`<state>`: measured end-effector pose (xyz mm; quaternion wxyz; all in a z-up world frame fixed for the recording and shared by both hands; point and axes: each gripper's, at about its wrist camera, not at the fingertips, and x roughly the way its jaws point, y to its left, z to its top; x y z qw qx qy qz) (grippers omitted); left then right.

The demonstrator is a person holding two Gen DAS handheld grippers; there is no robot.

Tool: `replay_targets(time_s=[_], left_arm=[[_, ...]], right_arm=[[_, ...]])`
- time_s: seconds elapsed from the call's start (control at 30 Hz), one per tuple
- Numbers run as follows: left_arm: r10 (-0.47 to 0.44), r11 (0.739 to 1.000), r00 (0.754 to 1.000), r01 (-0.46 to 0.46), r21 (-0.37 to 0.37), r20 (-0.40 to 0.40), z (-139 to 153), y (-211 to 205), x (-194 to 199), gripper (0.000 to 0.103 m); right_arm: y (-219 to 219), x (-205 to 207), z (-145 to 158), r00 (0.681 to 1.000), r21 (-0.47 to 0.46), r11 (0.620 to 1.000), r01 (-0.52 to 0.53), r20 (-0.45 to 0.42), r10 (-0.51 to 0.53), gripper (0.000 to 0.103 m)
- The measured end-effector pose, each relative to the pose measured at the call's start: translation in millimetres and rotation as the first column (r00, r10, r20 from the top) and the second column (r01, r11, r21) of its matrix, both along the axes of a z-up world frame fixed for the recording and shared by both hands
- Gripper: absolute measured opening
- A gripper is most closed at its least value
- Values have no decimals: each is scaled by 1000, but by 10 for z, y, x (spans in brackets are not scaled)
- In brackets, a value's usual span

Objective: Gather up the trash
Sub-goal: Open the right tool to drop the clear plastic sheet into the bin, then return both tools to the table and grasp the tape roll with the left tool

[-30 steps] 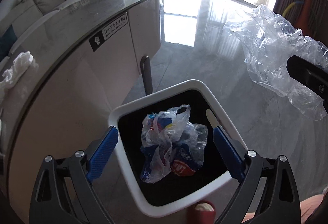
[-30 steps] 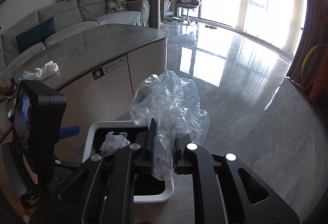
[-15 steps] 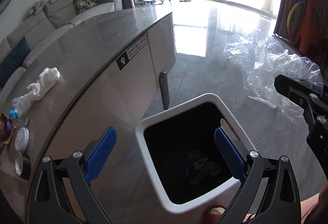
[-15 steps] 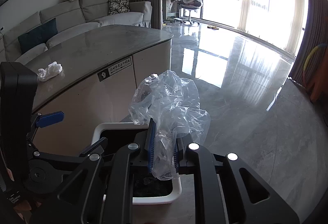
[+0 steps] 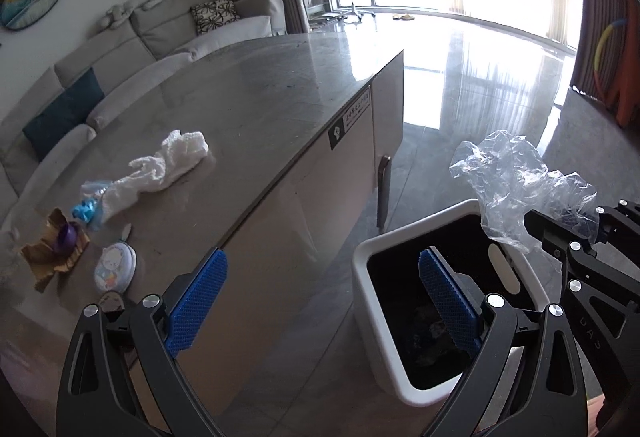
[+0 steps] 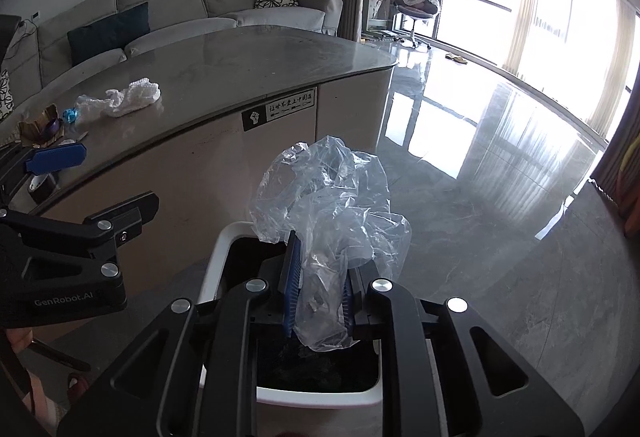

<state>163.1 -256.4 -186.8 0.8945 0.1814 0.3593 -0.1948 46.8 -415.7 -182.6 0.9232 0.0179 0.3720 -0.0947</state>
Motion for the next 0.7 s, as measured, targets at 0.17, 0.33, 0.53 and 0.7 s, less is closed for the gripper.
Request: replay_targets(time_s=[0.17, 0.33, 0.53, 0.7], left_arm=[[16, 1000, 1000, -17, -11, -13, 1, 57, 32, 96], [13, 1000, 1000, -14, -20, -18, 8, 64, 46, 96], [16, 999, 1000, -17, -29, -16, 55, 73, 36, 96], [24, 999, 1000, -24, -36, -3, 131, 120, -1, 96]], right_arm=[[31, 153, -253, 995, 8, 1000, -22, -102, 23, 20], [-54, 223, -455, 981, 48, 999, 5, -194, 4, 41], [-41, 217, -409, 986, 19, 1000, 20, -168, -17, 99], [-59, 148, -268, 994, 36, 999, 29, -102, -25, 99]])
